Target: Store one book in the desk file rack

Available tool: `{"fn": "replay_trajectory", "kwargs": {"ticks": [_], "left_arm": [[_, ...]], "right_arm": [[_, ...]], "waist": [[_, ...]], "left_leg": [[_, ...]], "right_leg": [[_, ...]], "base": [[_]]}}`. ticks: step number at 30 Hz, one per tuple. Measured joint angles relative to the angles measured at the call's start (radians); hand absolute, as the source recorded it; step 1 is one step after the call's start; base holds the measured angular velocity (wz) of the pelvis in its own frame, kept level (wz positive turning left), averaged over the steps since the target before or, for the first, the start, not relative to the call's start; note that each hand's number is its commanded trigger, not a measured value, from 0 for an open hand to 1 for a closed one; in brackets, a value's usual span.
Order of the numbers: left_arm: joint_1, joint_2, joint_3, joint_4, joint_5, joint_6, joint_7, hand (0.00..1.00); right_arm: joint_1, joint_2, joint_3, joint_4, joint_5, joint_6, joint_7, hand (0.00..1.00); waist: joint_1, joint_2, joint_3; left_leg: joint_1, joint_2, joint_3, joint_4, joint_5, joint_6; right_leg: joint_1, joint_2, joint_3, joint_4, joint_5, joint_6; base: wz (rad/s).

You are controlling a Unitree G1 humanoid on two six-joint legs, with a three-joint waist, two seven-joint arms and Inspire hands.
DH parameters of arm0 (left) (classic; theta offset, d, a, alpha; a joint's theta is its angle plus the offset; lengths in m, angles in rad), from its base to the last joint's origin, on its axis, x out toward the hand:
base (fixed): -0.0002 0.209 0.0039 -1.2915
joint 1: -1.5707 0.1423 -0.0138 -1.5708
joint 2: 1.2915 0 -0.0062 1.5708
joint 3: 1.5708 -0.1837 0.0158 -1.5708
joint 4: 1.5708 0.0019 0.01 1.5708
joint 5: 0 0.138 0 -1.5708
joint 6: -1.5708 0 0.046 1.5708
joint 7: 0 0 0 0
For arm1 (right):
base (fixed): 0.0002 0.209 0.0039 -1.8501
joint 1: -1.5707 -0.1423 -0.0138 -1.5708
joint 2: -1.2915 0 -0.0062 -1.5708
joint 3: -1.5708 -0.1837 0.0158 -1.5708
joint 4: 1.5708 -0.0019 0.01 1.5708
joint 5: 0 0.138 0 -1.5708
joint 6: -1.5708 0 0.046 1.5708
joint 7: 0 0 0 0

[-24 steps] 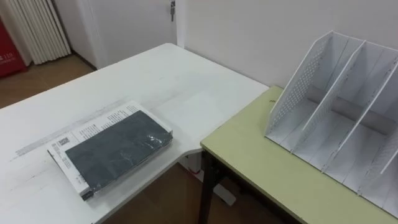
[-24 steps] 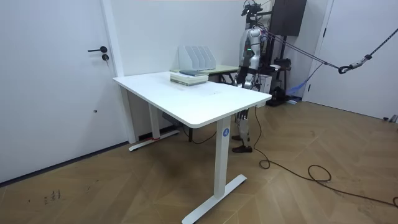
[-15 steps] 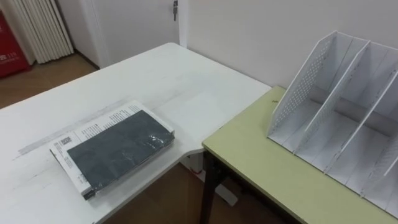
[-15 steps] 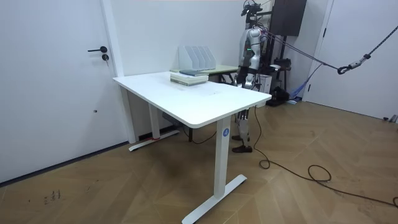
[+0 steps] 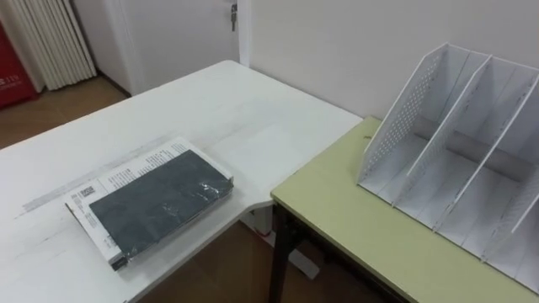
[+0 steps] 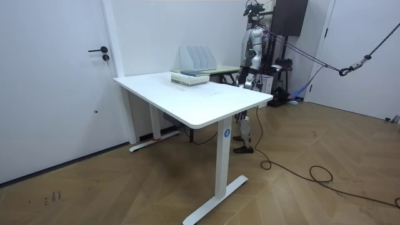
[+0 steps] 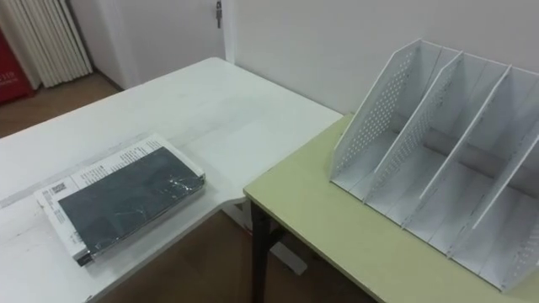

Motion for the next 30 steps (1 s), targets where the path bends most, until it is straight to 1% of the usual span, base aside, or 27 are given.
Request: {"fn": "replay_trajectory", "kwargs": {"ticks": [2,3,4,5,7,8,11,12,13,14,16,17,20,22,23,24,25,26,27,28,29,30], "left_arm": [[-0.011,0.008,0.003,-0.014,-0.001,-0.013,0.018,0.00],[-0.016,0.010,0.006,-0.048,-0.004,-0.026,0.029,0.00],[-0.029,0.010,0.007,-0.081,-0.008,-0.049,0.043,0.00],[-0.034,0.010,0.004,-0.099,-0.010,-0.059,0.048,0.00],[-0.050,0.001,-0.008,-0.181,-0.025,-0.102,0.061,0.00],[-0.062,-0.003,-0.025,-0.196,-0.025,-0.127,0.064,0.00],[-0.088,-0.011,-0.083,-0.198,-0.024,-0.153,0.061,0.00],[-0.091,-0.014,-0.117,-0.197,-0.016,-0.166,0.055,0.00],[-0.091,-0.018,-0.139,-0.194,-0.003,-0.174,0.051,0.00],[-0.089,-0.019,-0.150,-0.193,0.004,-0.176,0.050,0.00],[-0.088,-0.020,-0.208,-0.200,0.047,-0.176,0.047,0.00],[-0.088,-0.019,-0.220,-0.207,0.056,-0.176,0.046,0.00],[-0.087,-0.014,-0.261,-0.264,0.105,-0.175,0.043,0.00],[-0.087,-0.005,-0.302,-0.384,0.177,-0.171,0.040,0.00],[-0.088,0.002,-0.312,-0.419,0.189,-0.171,0.040,0.00],[-0.101,0.004,-0.334,-0.472,0.201,-0.174,0.040,0.00],[-0.121,0.004,-0.354,-0.503,0.211,-0.177,0.041,0.00],[-0.128,0.006,-0.364,-0.518,0.212,-0.178,0.041,0.00],[-0.132,0.011,-0.382,-0.557,0.219,-0.178,0.041,0.00],[-0.130,0.017,-0.398,-0.610,0.224,-0.173,0.041,0.00],[-0.128,0.018,-0.405,-0.638,0.235,-0.171,0.041,0.00],[-0.128,0.020,-0.419,-0.694,0.263,-0.169,0.041,0.00]], "right_arm": [[-0.001,0.000,0.008,0.001,0.000,-0.012,0.000,0.00],[-0.001,0.000,0.008,0.001,-0.001,-0.020,0.000,0.00],[-0.001,0.000,0.008,0.001,-0.004,-0.021,0.000,0.00],[-0.002,0.000,0.008,0.001,-0.004,-0.022,0.001,0.00],[-0.002,0.000,0.008,0.000,-0.018,-0.032,0.009,0.00],[-0.002,0.000,0.008,-0.002,-0.035,-0.039,0.011,0.00],[-0.002,0.000,0.011,-0.003,-0.042,-0.048,0.011,0.00],[-0.003,0.000,0.011,-0.003,-0.052,-0.055,0.014,0.00],[-0.006,0.000,0.010,-0.002,-0.067,-0.060,0.020,0.00],[-0.007,0.000,0.011,-0.002,-0.070,-0.061,0.021,0.00],[-0.012,0.000,0.019,-0.002,-0.071,-0.061,0.021,0.00],[-0.013,0.000,0.019,-0.002,-0.071,-0.061,0.021,0.00],[-0.015,0.000,0.035,-0.010,-0.070,-0.061,0.021,0.00],[-0.027,0.000,0.048,-0.010,-0.066,-0.061,0.021,0.00],[-0.029,0.000,0.048,-0.010,-0.068,-0.061,0.021,0.00],[-0.031,0.000,0.048,-0.008,-0.068,-0.061,0.021,0.00],[-0.033,0.000,0.048,-0.004,-0.066,-0.060,0.021,0.00],[-0.035,0.000,0.048,-0.003,-0.066,-0.060,0.021,0.00],[-0.039,0.000,0.047,-0.004,-0.067,-0.059,0.021,0.00],[-0.039,0.000,0.046,-0.007,-0.066,-0.059,0.021,0.00],[-0.039,0.000,0.045,-0.007,-0.066,-0.059,0.021,0.00],[-0.040,-0.001,0.045,-0.007,-0.064,-0.055,0.021,0.00]], "waist": [[0.000,-0.002,0.0025],[-0.002,-0.003,0.0033],[-0.001,-0.005,0.0033],[-0.001,-0.005,0.0031],[-0.003,-0.007,0.0005],[0.000,-0.010,-0.0015],[-0.006,-0.010,-0.0084],[-0.010,-0.006,-0.0128],[-0.017,-0.007,-0.0122],[-0.023,-0.008,-0.0113],[-0.032,-0.008,-0.0100],[-0.034,-0.007,-0.0092],[-0.044,-0.010,-0.0026],[-0.054,-0.009,0.0022],[-0.057,-0.008,0.0018],[-0.059,-0.007,0.0027],[-0.062,-0.004,0.0029],[-0.066,-0.003,0.0027],[-0.079,0.005,-0.0013],[-0.086,0.008,-0.0010],[-0.087,0.009,-0.0007],[-0.087,0.013,-0.0015]], "left_leg": [[-0.002,0.000,-0.001,0.000,0.000,0.000],[-0.005,-0.001,-0.003,0.000,0.000,0.000],[-0.008,-0.001,-0.005,-0.001,0.000,0.000],[-0.009,-0.002,-0.005,0.000,0.000,0.000],[-0.014,-0.002,-0.001,-0.002,0.001,0.001],[-0.015,-0.002,0.002,-0.004,0.001,0.001],[-0.015,-0.002,0.002,-0.006,0.001,0.001],[-0.012,-0.002,0.001,-0.007,0.001,0.001],[-0.007,-0.002,0.001,-0.007,0.001,0.001],[-0.005,-0.001,0.001,-0.007,0.001,0.001],[-0.002,-0.001,0.001,-0.009,0.001,0.001],[-0.002,-0.001,0.001,-0.010,0.001,0.001],[-0.002,-0.001,0.002,-0.011,0.001,0.001],[-0.010,-0.001,0.001,-0.008,0.001,0.001],[-0.012,-0.002,0.001,-0.007,0.001,0.001],[-0.014,-0.002,0.001,-0.007,0.001,0.001],[-0.014,-0.003,0.001,-0.007,0.002,0.002],[-0.014,-0.003,0.001,-0.007,0.002,0.003],[-0.016,-0.003,0.001,-0.008,0.002,0.003],[-0.016,-0.003,0.002,-0.009,0.002,0.003],[-0.016,-0.003,0.002,-0.009,0.002,0.003],[-0.017,-0.003,0.003,-0.009,0.002,0.003]], "right_leg": [[-0.001,0.000,-0.002,-0.001,0.000,0.000],[-0.002,0.000,-0.005,-0.001,0.000,0.000],[-0.004,-0.001,-0.007,-0.001,0.000,0.000],[-0.005,-0.001,-0.007,-0.001,0.000,0.000],[-0.013,-0.001,-0.002,0.001,0.000,0.000],[-0.015,-0.001,0.002,0.002,0.001,0.001],[-0.017,-0.001,0.000,0.004,0.001,0.001],[-0.019,-0.001,0.000,0.003,0.001,0.001],[-0.018,-0.001,-0.001,0.003,0.001,0.001],[-0.016,-0.001,-0.002,0.003,0.001,0.001],[-0.014,0.000,0.002,0.003,0.001,0.001],[-0.014,0.000,0.002,0.004,0.001,0.001],[-0.014,0.000,0.003,0.005,0.001,0.001],[-0.016,-0.001,0.000,0.006,0.002,0.001],[-0.015,-0.001,0.000,0.007,0.002,0.001],[-0.014,-0.001,0.002,0.007,0.004,0.001],[-0.014,-0.002,0.003,0.007,0.004,0.002],[-0.014,-0.002,0.003,0.007,0.004,0.002],[-0.016,-0.002,0.003,0.007,0.005,0.002],[-0.017,-0.002,0.004,0.006,0.005,0.002],[-0.017,-0.002,0.004,0.006,0.005,0.002],[-0.018,-0.002,0.003,0.006,0.005,0.002]], "base": [[0.03],[0.07],[0.06],[0.00],[-0.07],[-0.09],[-0.04],[0.00],[0.00],[0.00],[0.00],[0.00],[0.00],[0.00],[0.00],[0.00],[0.00],[0.00],[0.00],[0.00],[0.00],[0.00]]}}
